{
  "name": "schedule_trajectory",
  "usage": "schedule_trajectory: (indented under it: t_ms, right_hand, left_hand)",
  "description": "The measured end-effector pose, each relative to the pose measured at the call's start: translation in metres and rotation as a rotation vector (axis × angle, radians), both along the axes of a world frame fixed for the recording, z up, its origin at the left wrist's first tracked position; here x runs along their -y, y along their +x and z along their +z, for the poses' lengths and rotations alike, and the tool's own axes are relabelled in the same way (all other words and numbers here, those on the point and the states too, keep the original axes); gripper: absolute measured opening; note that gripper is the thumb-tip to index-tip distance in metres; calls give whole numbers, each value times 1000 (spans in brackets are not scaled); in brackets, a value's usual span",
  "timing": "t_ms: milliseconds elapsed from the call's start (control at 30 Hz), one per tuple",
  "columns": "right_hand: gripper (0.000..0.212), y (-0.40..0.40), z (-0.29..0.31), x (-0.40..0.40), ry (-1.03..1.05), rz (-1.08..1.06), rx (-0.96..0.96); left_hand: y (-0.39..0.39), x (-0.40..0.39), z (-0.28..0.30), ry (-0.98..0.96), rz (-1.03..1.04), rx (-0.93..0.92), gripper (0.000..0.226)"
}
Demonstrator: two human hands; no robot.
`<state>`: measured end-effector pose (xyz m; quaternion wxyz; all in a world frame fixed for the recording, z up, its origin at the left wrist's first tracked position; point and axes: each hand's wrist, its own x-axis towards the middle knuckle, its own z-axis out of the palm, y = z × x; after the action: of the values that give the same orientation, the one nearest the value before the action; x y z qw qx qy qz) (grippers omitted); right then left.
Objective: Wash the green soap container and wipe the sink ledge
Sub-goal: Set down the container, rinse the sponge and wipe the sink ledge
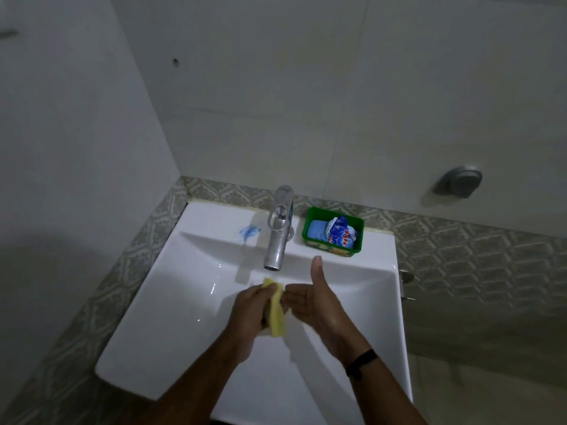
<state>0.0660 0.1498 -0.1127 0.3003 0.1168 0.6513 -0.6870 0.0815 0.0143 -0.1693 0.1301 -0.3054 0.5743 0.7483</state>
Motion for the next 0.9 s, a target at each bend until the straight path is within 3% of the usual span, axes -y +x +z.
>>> schedule_trajectory:
  t_ms: [133,200,300,400,500,567,667,700,767,833,900]
  right_hand:
    - [44,-12,25,5,242,-316,-428]
    - [25,-19,42,10,249,-423,-639]
    - [40,-33,65,27,346,-373,-874]
    - [59,-49,69,53,539,-206,-1017]
    - [65,-60,60,72,710,-52,-1058]
    - [61,-64,49,79,795,-19,-1058]
    - [50,-69,36,84,891,-90,-1138]
    - [47,-70,32,85,922,-116,-1174]
    - [45,-72,27,84,958,-132,-1229]
    - [46,-72,26,84,941,-133,-1242]
    - [47,-71,26,85,912,-142,-1222]
  left_hand:
    - [-9,50,20,299,325,-33,32]
    - [-23,71,38,205,442,-170,35]
    - [-55,80,57,-280,367,-430,66]
    - [-89,66,45,-1196,-155,-563,79]
    - [-102,46,4,-1720,-582,-500,70]
    - [-97,38,-10,-1768,-646,-601,65]
    - [-95,62,2,-1416,-703,-857,59]
    - [-94,78,4,-1405,-694,-866,63]
    - [-97,120,-1,-1522,-538,-768,73]
    - [-101,150,-7,-1615,-372,-509,66]
    - [-102,136,-8,-1678,-299,-403,57]
